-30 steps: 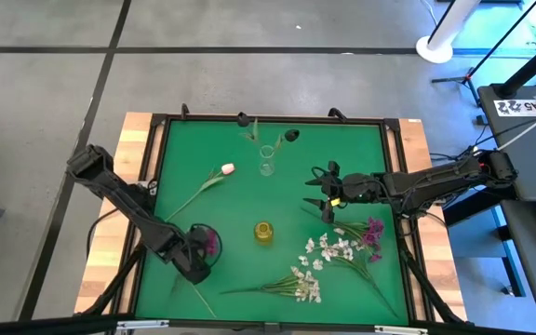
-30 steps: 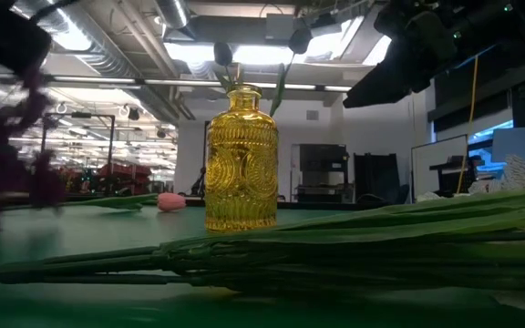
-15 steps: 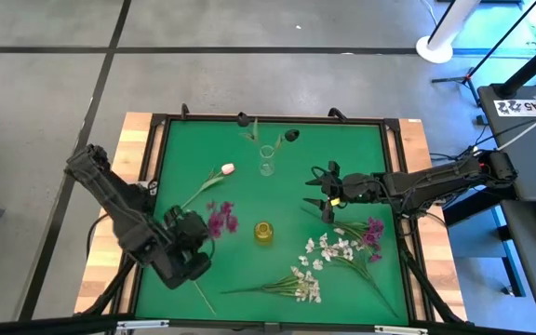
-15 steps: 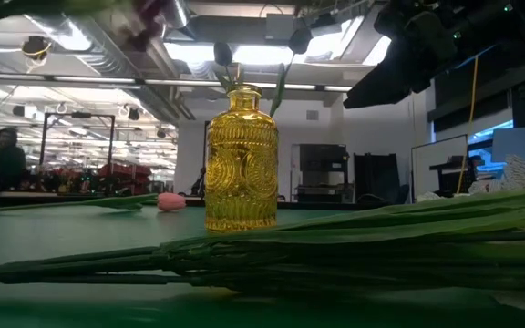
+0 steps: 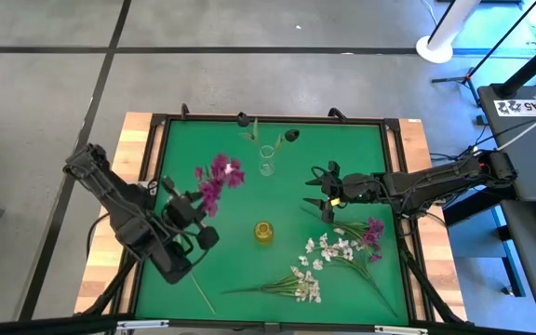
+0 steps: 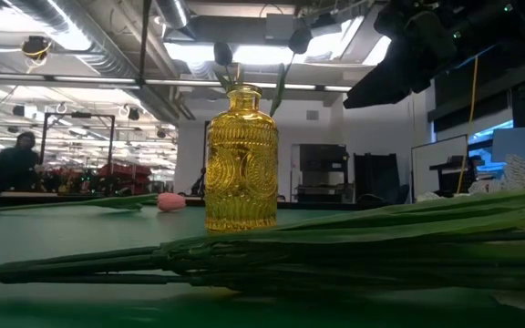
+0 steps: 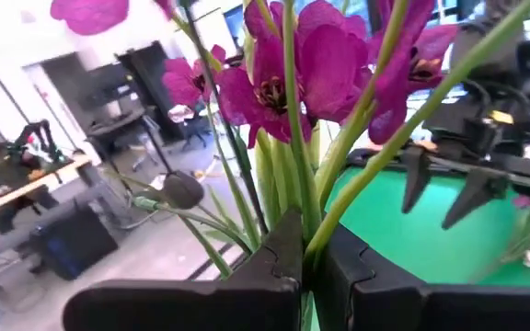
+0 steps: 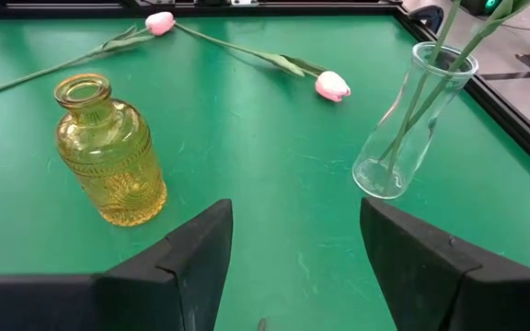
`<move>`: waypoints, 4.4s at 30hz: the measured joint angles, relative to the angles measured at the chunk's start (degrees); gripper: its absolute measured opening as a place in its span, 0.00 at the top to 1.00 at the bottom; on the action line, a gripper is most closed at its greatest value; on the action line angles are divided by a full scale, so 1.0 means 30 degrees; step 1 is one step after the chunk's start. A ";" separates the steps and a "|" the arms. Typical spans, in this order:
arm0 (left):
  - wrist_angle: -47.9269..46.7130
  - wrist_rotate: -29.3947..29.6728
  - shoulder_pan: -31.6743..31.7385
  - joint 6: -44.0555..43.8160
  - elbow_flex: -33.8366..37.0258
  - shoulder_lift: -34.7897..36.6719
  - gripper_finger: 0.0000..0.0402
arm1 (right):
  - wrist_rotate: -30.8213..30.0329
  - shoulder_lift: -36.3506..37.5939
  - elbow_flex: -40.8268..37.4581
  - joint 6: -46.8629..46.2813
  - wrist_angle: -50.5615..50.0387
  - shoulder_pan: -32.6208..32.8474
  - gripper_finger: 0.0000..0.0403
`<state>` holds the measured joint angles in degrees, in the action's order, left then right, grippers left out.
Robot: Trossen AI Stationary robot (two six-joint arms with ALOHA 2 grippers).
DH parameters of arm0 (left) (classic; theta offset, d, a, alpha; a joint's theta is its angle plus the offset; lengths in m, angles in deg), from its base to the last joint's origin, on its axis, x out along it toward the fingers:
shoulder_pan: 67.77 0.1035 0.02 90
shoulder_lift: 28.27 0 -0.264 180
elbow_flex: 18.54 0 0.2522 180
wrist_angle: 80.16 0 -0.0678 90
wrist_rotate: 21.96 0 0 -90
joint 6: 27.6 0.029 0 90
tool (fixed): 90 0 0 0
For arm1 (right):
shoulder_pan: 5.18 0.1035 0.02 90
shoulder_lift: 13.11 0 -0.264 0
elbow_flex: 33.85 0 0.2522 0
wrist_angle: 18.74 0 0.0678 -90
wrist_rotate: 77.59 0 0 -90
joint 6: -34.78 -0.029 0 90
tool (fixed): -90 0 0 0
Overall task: Sort flowers into vase by color
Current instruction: Put the left purple flower into the transparent vase
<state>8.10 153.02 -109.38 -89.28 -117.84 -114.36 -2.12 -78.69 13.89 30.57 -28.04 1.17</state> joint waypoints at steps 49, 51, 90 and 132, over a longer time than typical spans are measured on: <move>3.4904 -2.0577 1.3917 2.3346 1.2746 0.6197 1.00 | -0.0299 0.0000 0.0000 -0.0233 0.0011 0.0007 0.41; 3.6126 -2.0015 1.4073 2.3859 1.3800 0.6974 1.00 | -0.0308 0.0000 0.0000 -0.0298 0.0087 0.0005 0.41; 3.7699 -2.1037 1.6802 2.3763 1.5030 0.6073 1.00 | -0.0452 -0.0015 0.0000 -0.0539 0.0750 0.0007 0.41; 3.3754 -1.8784 1.6402 2.3748 1.5008 0.4807 0.63 | -0.0459 0.0222 0.0015 -0.0525 0.0040 0.0004 0.41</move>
<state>109.36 96.67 -60.18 -18.04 -72.81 -99.94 -3.49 -78.03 13.93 29.00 -27.91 1.18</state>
